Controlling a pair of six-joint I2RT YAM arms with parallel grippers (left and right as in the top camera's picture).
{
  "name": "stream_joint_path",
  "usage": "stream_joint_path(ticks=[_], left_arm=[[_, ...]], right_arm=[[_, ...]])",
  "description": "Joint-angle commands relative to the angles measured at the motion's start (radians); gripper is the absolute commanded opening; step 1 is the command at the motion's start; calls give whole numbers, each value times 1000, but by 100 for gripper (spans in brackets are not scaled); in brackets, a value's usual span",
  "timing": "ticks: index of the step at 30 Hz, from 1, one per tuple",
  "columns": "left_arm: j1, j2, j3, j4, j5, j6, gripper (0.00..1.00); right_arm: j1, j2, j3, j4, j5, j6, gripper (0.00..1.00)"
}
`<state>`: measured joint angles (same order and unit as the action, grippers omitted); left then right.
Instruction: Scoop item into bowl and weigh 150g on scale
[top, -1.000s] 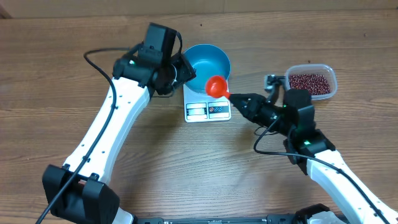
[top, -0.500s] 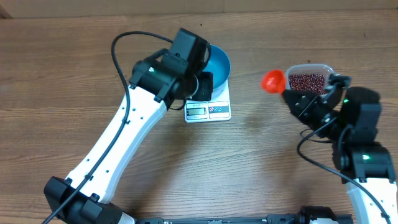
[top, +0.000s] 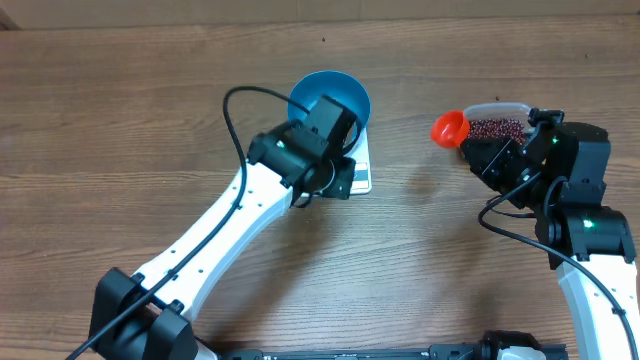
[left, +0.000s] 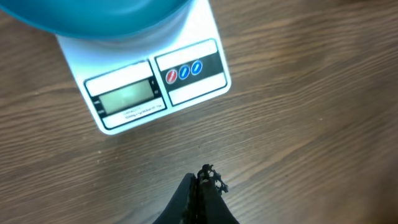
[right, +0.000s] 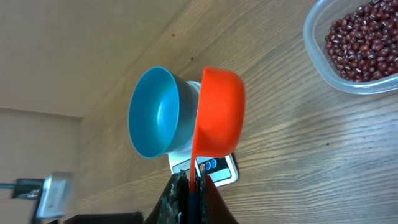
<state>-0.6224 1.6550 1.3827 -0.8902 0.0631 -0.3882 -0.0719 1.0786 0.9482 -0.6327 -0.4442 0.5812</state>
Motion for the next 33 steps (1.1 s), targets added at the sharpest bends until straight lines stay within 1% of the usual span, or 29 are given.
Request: stream_joint_path(ticks=[1,2,3,6,9,12,18,20,28,33], left_arm=[[-13,-8,-110,115,-15,49,4],[-16,-8,-137,150,-16,61,4],[-21,-8,-189,218,-16,84,4],[-20,-8,-249,300,-24,97,4],[-21,-8,-293,377,-109,97,4],[-20,-8,-319,436,-134,116,4],[-21,26,-323,501,-133,148,4],[-27,62,-323,528,-133,184,4],[-29,139,-323,616,-121,183,4],[-30,174,-323,640,-128,188,4]], right_arm=[[-3,-1,22,-2,7,-39,4],[-3,-1,22,-2,7,-50,4],[-3,-1,22,-5,8,-77,4],[-3,-1,22,-13,7,-117,4],[-1,-1,22,-21,6,-169,4],[-2,-1,22,-33,7,-225,4],[-2,-1,22,-39,7,-235,4],[-2,-1,22,-43,7,-235,4],[-2,-1,22,-47,7,-235,4],[-2,-1,22,-47,7,-235,4]])
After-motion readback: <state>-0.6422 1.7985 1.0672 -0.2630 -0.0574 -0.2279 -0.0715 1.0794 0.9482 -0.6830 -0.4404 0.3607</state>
